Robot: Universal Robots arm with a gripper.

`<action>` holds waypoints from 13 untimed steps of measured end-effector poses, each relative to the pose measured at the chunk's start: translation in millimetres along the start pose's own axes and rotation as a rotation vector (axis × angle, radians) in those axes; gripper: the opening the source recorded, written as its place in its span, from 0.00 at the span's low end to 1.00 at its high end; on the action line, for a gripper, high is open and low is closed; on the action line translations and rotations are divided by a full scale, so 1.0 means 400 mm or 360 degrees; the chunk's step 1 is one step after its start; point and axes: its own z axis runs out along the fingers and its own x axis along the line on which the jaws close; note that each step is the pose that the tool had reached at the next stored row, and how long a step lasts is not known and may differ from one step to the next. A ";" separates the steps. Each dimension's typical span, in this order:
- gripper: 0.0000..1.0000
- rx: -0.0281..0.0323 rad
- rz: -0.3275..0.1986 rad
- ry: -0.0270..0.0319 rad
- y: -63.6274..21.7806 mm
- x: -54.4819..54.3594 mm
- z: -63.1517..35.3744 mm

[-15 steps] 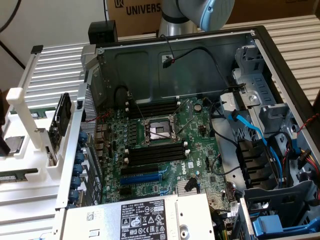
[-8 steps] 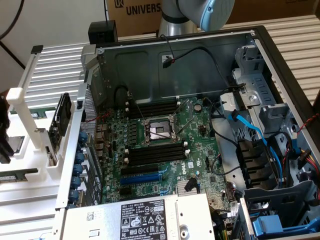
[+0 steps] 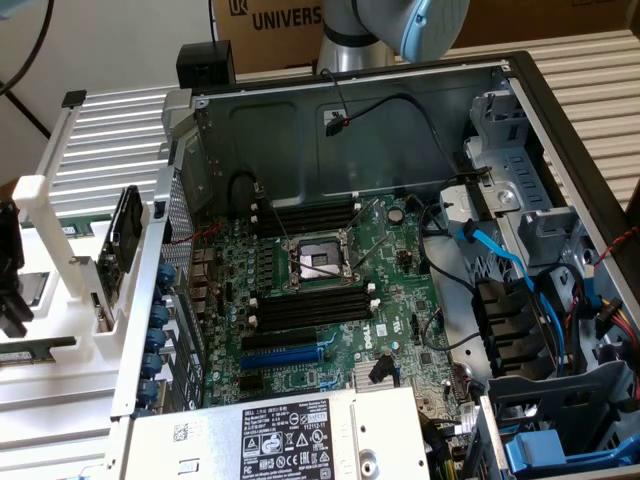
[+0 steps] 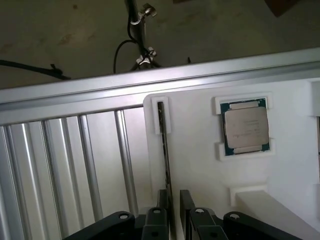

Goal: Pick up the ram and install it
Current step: 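Pick up the ram and move it above insertion slot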

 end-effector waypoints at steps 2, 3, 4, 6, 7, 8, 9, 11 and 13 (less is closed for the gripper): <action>0.24 -0.00062 0.0000 0.00014 -0.001 0.002 0.005; 0.24 -0.00092 0.0000 0.00026 -0.001 0.002 0.008; 0.24 -0.00135 0.0000 0.00047 -0.002 0.002 0.010; 0.24 -0.00248 -0.0001 0.00089 -0.005 0.002 0.012; 0.24 -0.00312 -0.0002 0.00109 -0.008 0.002 0.013; 0.24 -0.00350 -0.0004 0.00123 -0.009 0.002 0.014; 0.24 -0.00352 -0.0005 0.00126 -0.010 0.001 0.014; 0.24 -0.00354 -0.0009 0.00129 -0.010 0.001 0.019; 0.24 -0.00355 -0.0012 0.00133 -0.010 0.002 0.025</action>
